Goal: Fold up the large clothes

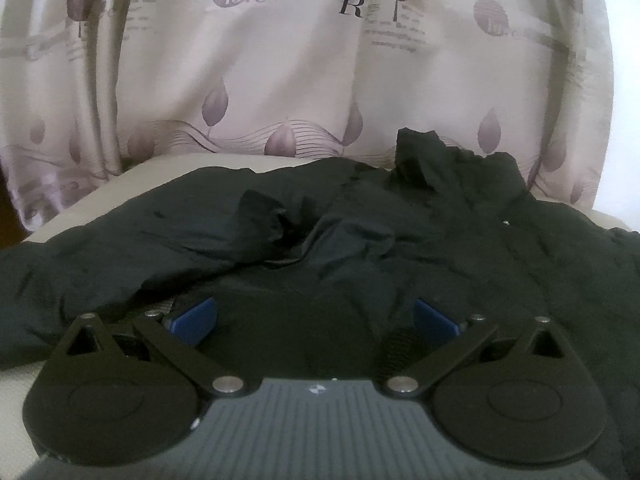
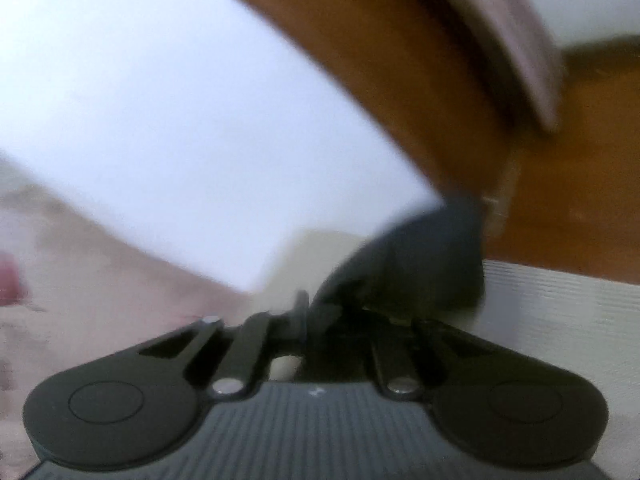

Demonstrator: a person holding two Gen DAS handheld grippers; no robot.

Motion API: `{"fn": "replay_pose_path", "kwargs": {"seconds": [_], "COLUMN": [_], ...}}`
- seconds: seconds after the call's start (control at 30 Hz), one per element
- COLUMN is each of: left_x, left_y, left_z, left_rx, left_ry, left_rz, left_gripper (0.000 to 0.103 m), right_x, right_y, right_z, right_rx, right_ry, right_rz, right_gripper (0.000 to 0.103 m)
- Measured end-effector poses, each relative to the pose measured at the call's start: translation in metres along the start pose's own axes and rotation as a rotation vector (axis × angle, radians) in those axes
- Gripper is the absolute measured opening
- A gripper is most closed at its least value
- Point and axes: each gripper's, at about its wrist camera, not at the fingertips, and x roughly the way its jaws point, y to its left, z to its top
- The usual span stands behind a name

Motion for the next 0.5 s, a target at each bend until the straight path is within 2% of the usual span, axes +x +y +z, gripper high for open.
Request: {"fn": "replay_pose_path", "kwargs": {"seconds": [0.1,0.17,0.33,0.5], "left_x": [-0.001,-0.002,-0.002,-0.004], "left_y": [0.001,0.004,0.012,0.015], "left_z": [-0.001,-0.002,-0.002,-0.003], "left_rx": [-0.011,-0.030,-0.086,-0.108], "left_ry": [-0.010,-0.012,-0.020,-0.031], "left_rz": [-0.014,-0.022,-0.044,-0.057], "left_gripper": [0.103,0.103,0.103,0.103], "right_x": [0.000,0.004,0.018,0.039], "right_y": [0.070,0.118,0.214,0.269], "right_z": [-0.022,-0.047,-0.138,-0.241], "right_rx": [-0.059,-0.107,-0.149,-0.192], "right_ry": [0.024,0.072,0.233,0.372], "right_rz": [0.165,0.277,0.527,0.637], "right_gripper": [0.009,0.009,0.009,0.009]}}
